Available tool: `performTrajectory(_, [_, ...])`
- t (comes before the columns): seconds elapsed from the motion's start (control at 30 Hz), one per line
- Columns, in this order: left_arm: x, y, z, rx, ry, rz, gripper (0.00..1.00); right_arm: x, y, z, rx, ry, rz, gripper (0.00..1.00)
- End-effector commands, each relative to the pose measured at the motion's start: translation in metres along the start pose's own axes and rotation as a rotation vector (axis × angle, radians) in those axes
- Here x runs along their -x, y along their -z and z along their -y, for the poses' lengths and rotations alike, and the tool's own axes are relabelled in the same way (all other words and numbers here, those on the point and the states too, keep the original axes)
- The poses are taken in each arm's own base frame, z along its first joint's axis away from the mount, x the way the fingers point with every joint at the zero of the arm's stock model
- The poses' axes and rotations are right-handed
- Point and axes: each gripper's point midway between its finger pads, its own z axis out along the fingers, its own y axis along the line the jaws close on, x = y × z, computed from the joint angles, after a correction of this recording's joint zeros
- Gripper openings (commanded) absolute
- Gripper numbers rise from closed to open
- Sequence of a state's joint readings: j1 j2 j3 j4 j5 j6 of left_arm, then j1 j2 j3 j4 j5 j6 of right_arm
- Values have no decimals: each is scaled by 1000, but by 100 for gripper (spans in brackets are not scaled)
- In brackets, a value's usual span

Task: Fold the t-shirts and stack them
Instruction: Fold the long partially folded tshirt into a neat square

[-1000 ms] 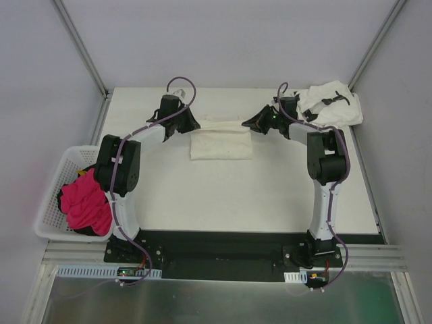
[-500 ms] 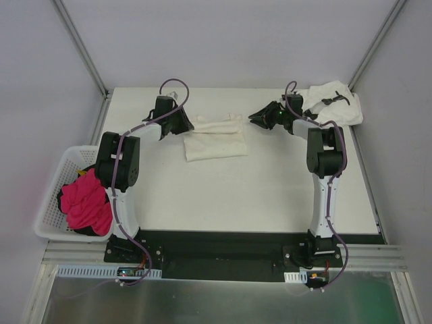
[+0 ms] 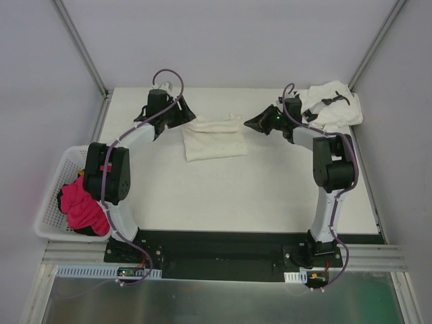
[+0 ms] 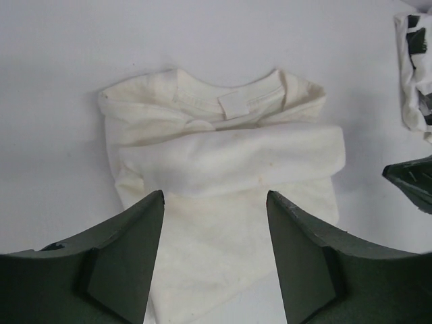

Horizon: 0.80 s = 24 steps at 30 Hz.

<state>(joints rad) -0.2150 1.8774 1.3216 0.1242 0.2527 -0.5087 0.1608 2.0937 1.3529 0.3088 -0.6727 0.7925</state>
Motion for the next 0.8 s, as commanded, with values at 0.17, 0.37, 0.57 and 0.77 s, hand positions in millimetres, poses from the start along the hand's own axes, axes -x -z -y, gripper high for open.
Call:
performTrajectory(0.17, [-16,31,41,-78,-19,44,59,-66,-19,-47,99,96,-75,1])
performTrajectory(0.37, [-55,13,43,-98,22,-38,57,-68,-49,-13,60,21,-109,1])
performTrajectory(0.57, [-79,-7,49,-114,49,-108,56,-69,-67,6,66,-104,-133,1])
performTrajectory(0.77, [-95,-26,57,-144,79,-170,55,-68,-69,21,40,-195,-117,1])
